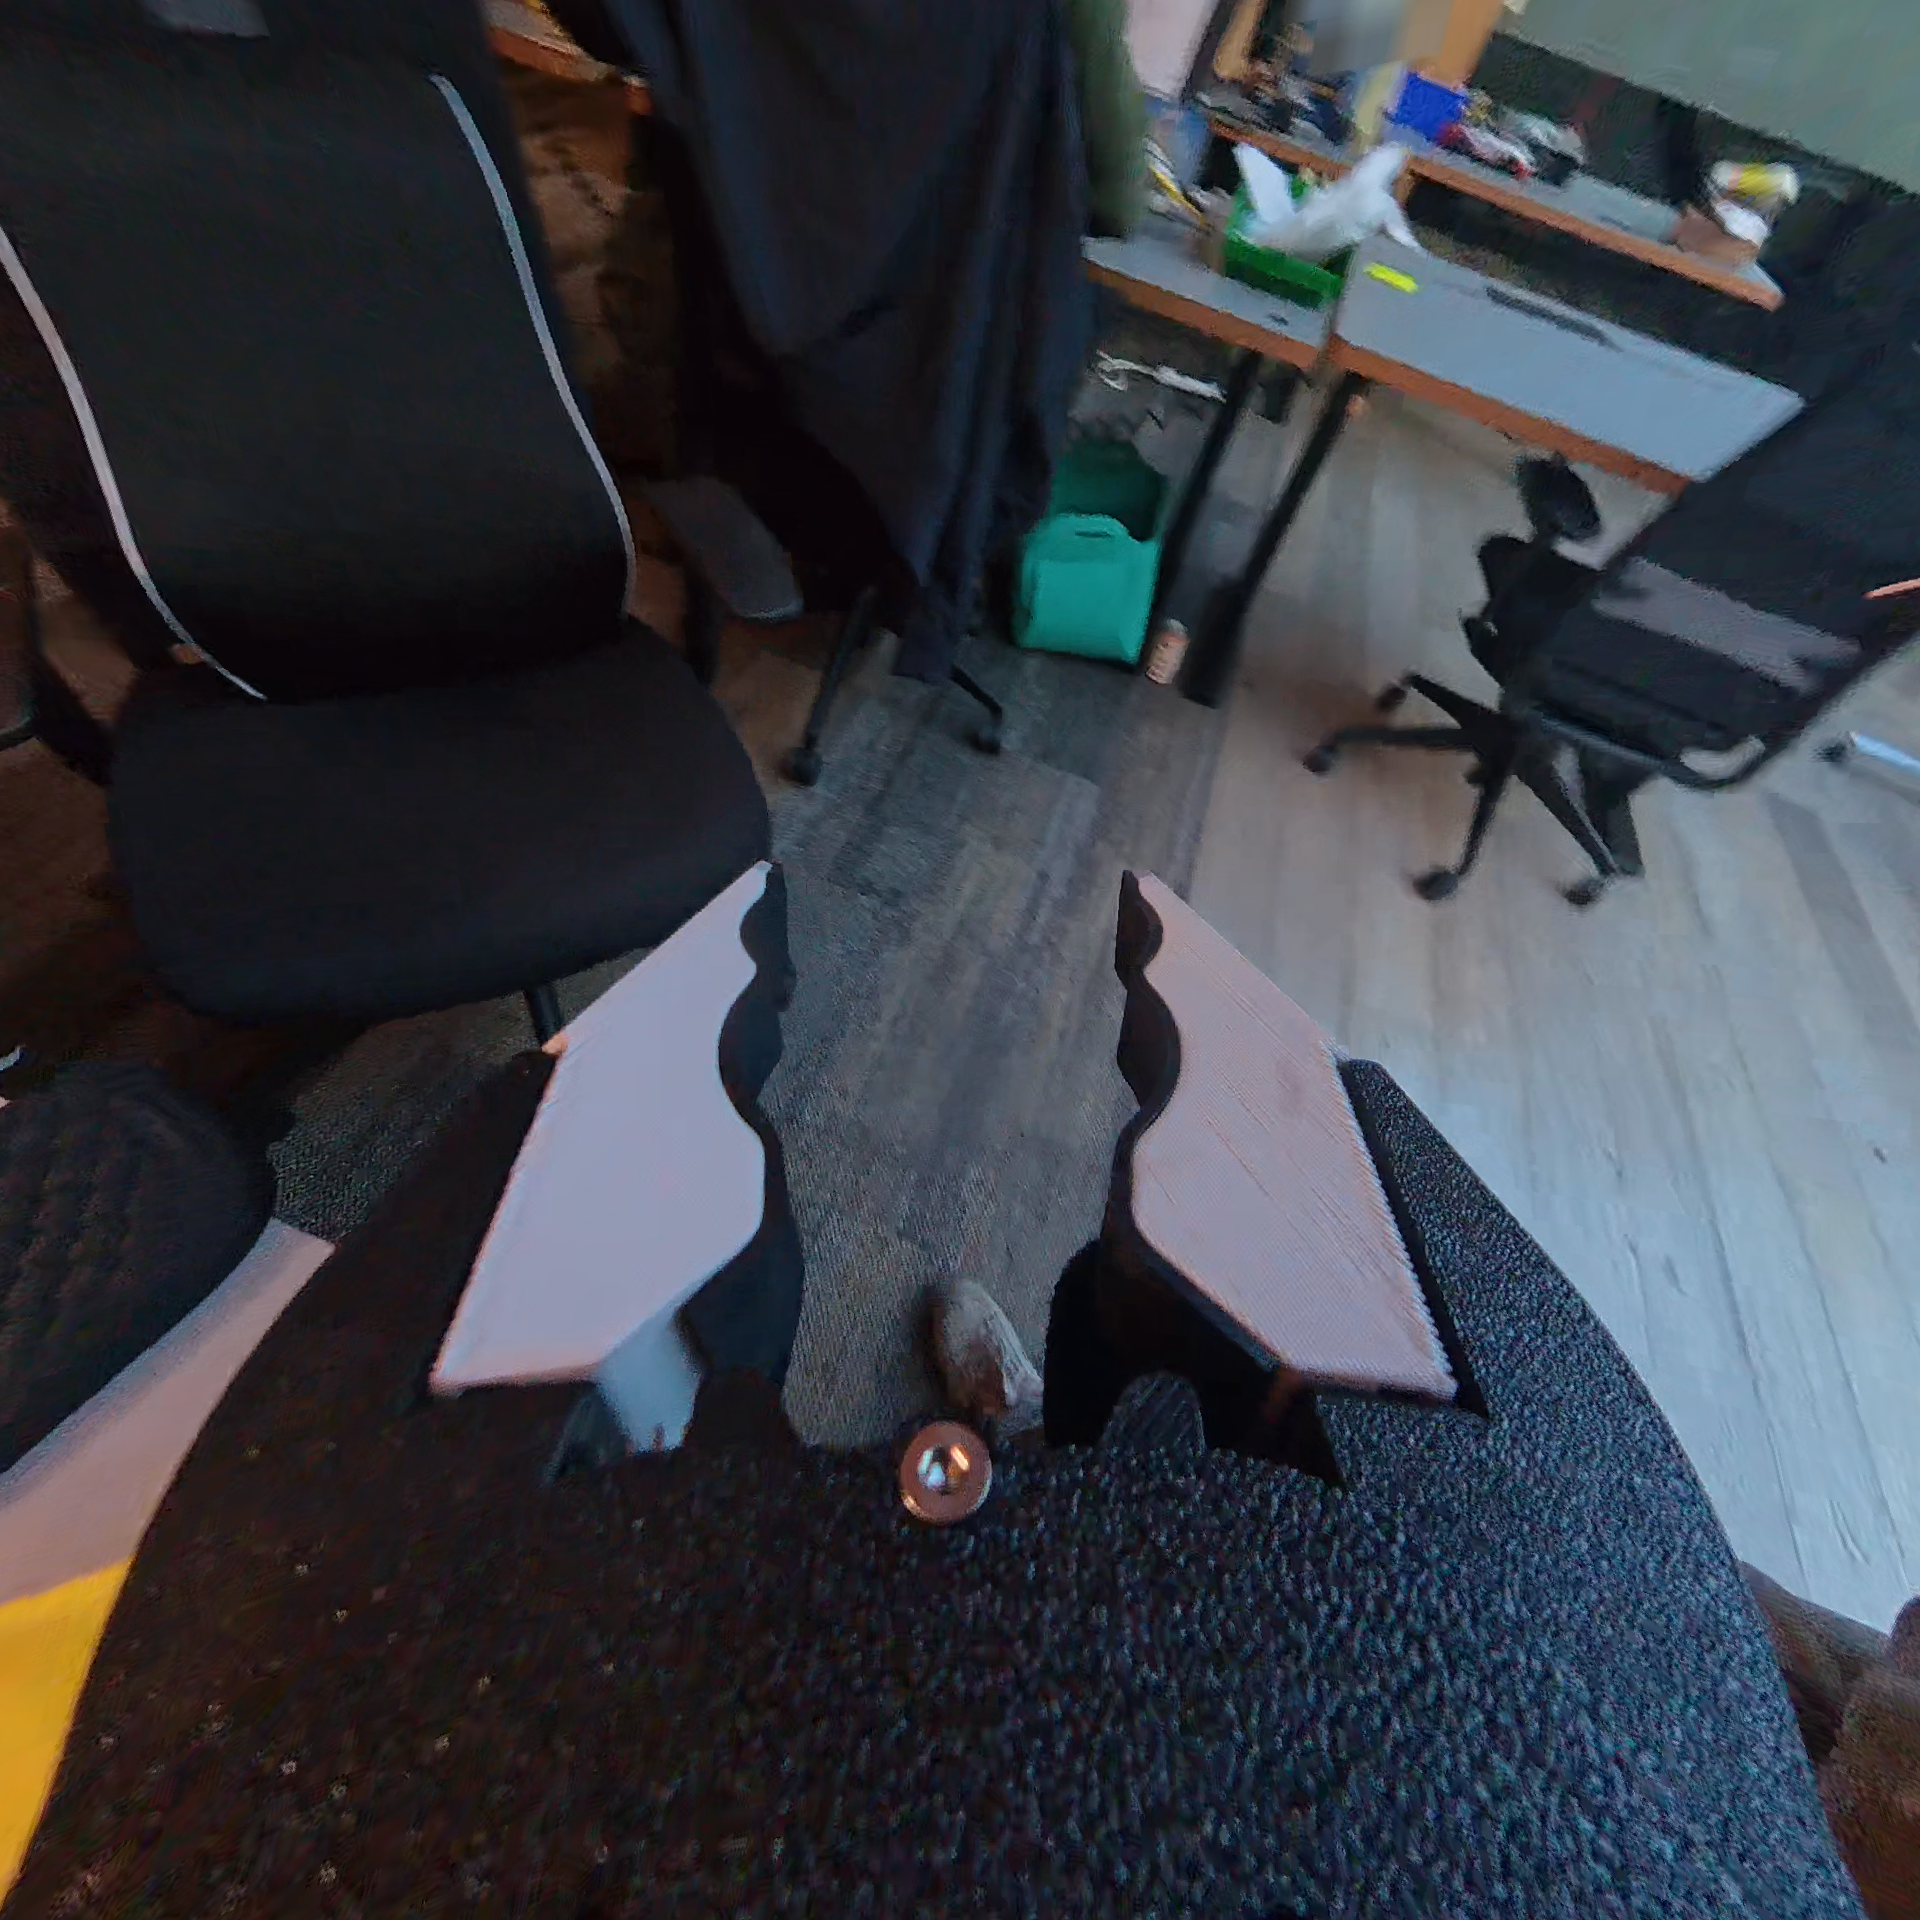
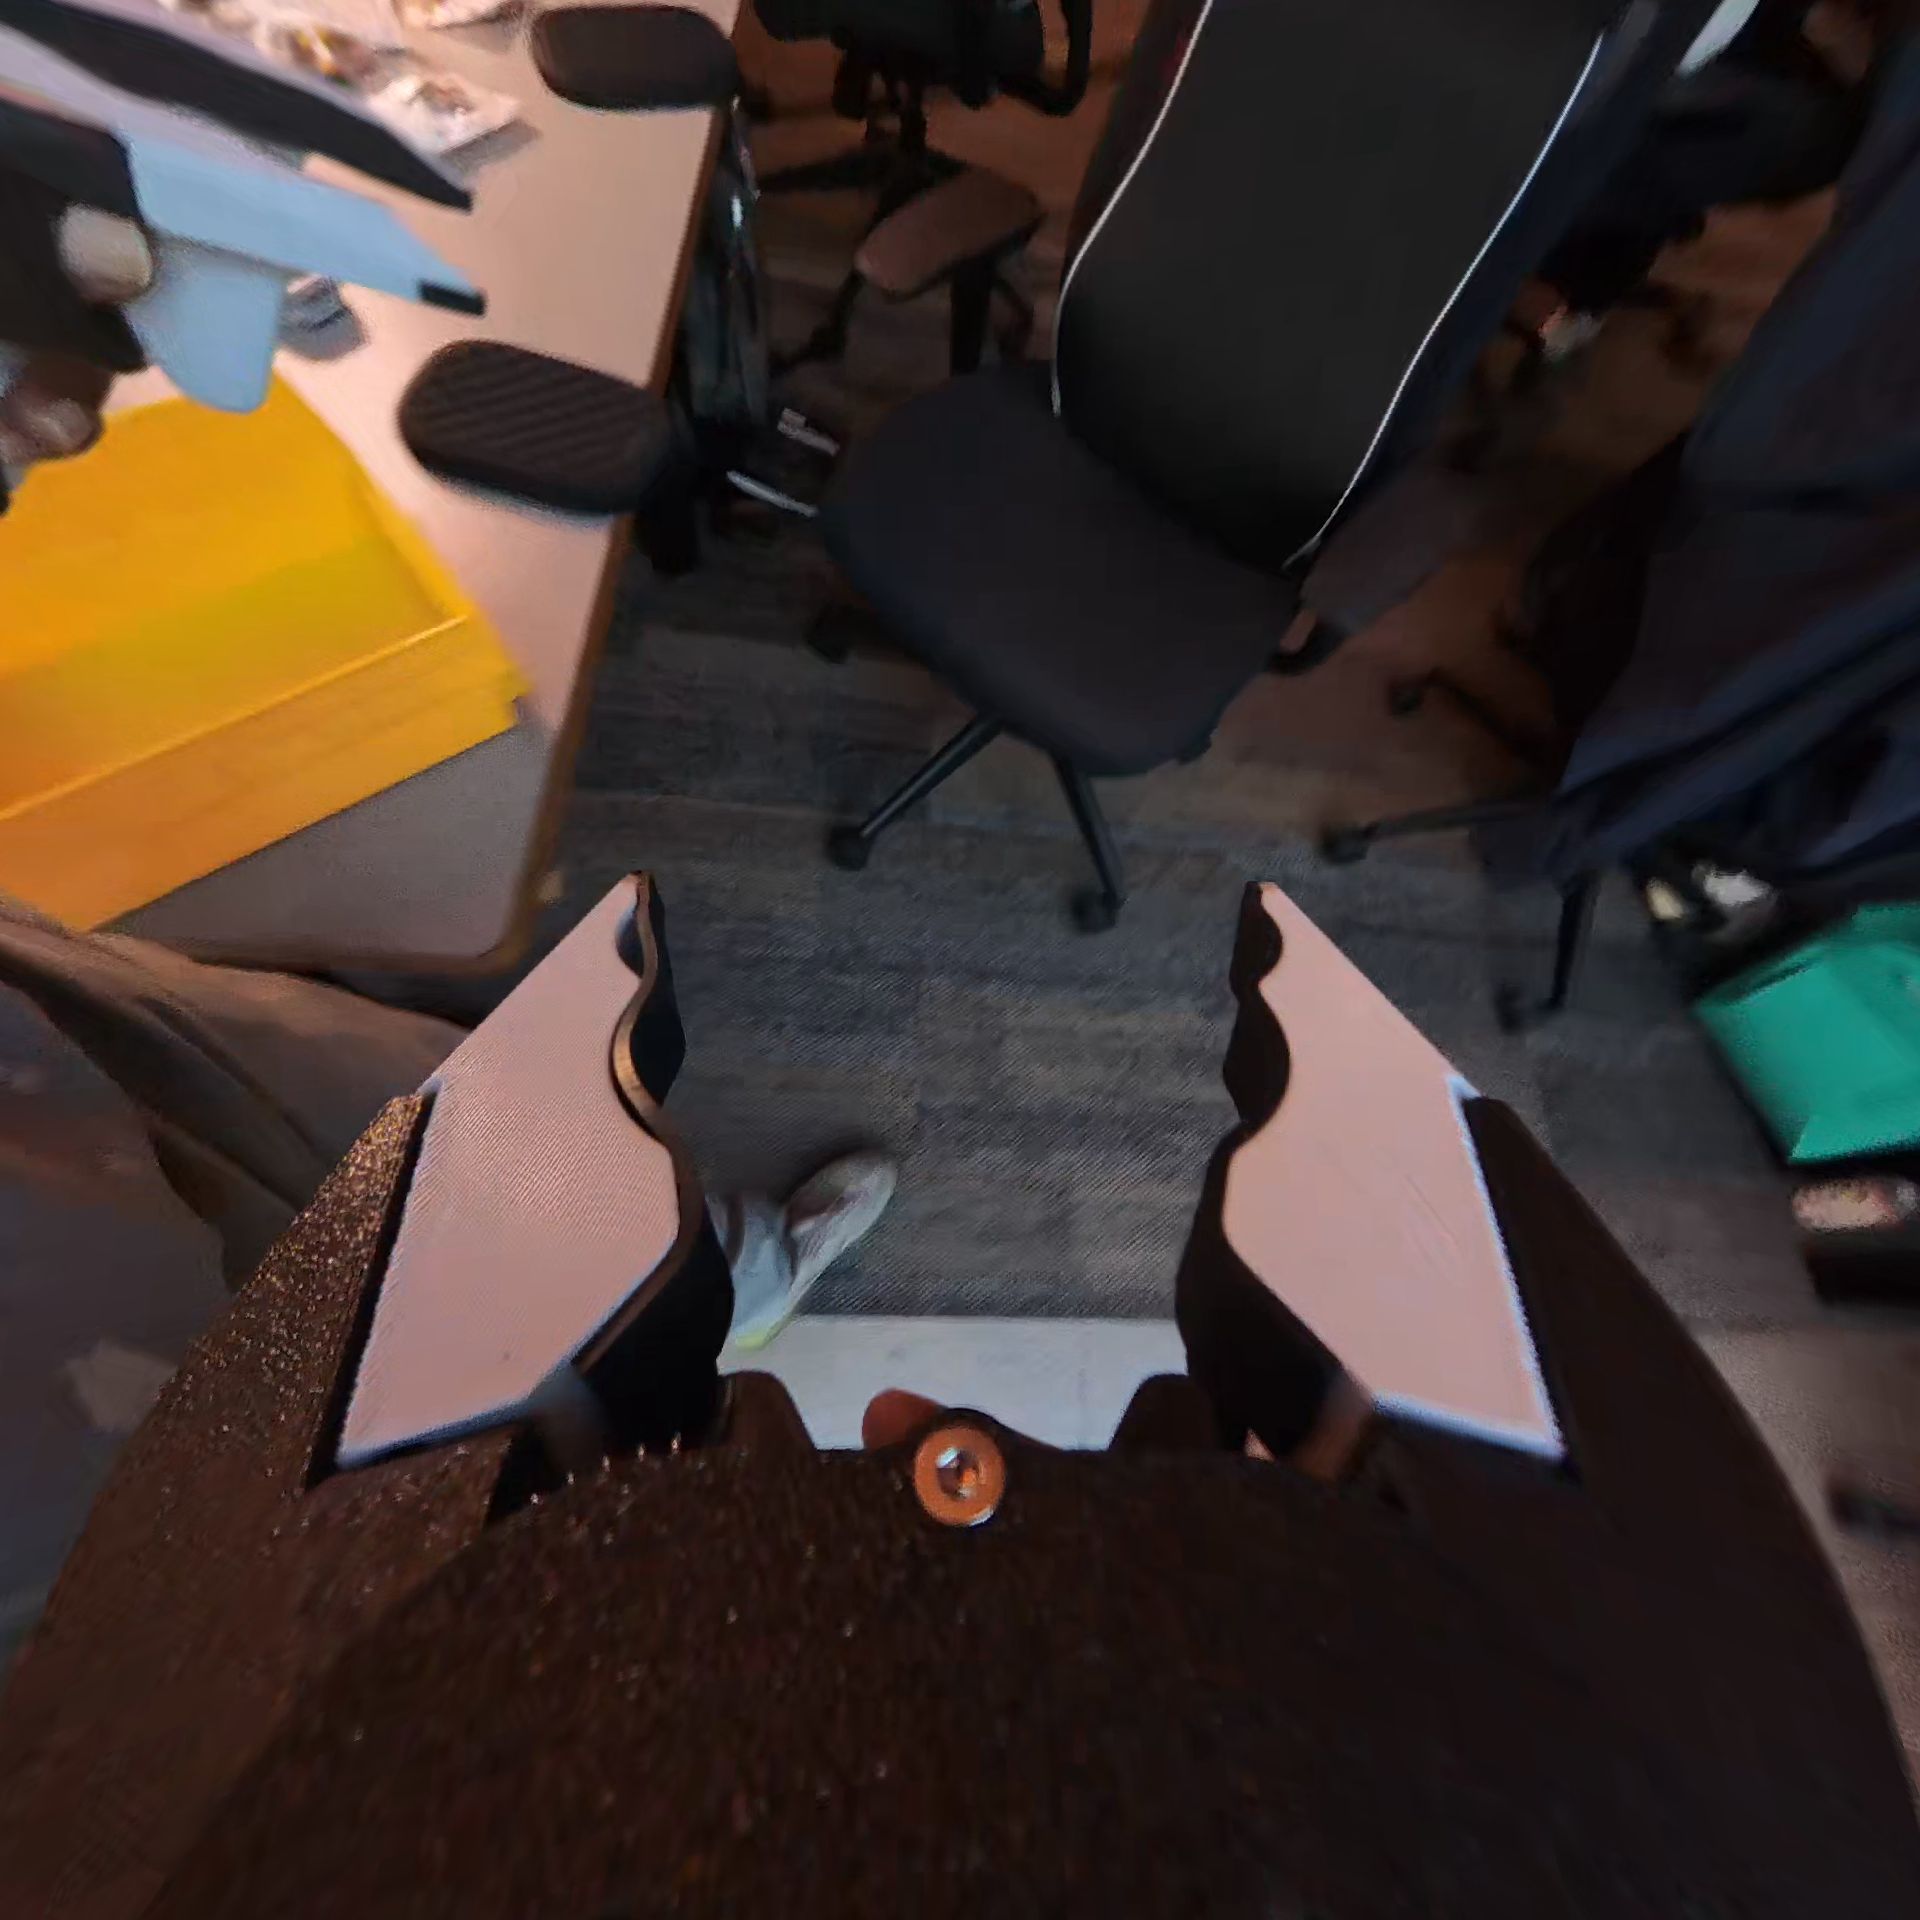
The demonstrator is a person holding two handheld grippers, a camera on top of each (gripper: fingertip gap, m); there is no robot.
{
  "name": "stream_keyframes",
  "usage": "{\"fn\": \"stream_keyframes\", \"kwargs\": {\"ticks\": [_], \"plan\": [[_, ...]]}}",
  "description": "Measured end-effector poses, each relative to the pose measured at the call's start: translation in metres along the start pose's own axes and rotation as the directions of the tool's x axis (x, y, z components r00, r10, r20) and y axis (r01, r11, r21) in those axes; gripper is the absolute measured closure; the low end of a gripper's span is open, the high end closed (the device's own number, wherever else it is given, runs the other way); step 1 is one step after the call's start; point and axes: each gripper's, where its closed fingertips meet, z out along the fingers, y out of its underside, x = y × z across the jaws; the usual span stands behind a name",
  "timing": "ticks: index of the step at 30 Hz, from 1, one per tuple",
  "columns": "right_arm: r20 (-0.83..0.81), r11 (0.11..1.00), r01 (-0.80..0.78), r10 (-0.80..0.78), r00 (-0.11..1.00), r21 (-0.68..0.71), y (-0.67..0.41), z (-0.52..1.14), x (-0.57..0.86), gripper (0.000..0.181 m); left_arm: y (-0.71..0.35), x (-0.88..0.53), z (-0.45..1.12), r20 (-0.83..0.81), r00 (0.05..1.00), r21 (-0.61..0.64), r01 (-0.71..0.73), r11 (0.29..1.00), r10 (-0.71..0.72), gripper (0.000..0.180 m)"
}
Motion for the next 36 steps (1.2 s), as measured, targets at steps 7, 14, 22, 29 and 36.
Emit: {"fn": "stream_keyframes", "kwargs": {"ticks": [7,14,22,29,36], "plan": [[0.278,0.995,0.072,-0.089,0.956,0.071,-0.103,0.164,0.08,0.074,-0.073,-0.122,0.071,0.294,0.928,0.213,0.171,0.962,-0.231,0.121],[0.705,0.92,0.311,-0.385,0.596,0.24,-0.202,0.324,0.032,0.075,-0.069,-0.203,-0.002,0.68,0.629,0.307,0.22,0.926,-0.376,0.118],[0.766,0.759,0.258,-0.636,0.095,0.598,-0.346,0.397,-0.109,0.083,-0.019,-0.187,-0.108,0.849,-0.008,0.513,0.248,0.822,-0.528,0.118],[0.722,0.677,0.255,-0.619,-0.31,0.69,-0.346,0.403,-0.249,0.076,0.013,-0.159,-0.152,0.759,-0.395,0.606,0.138,0.783,-0.518,0.119],[0.656,0.551,0.37,-0.53,-0.537,0.748,-0.324,0.46,-0.34,0.072,0.049,-0.165,-0.137,0.545,-0.643,0.738,0.064,0.671,-0.538,0.115]]}}
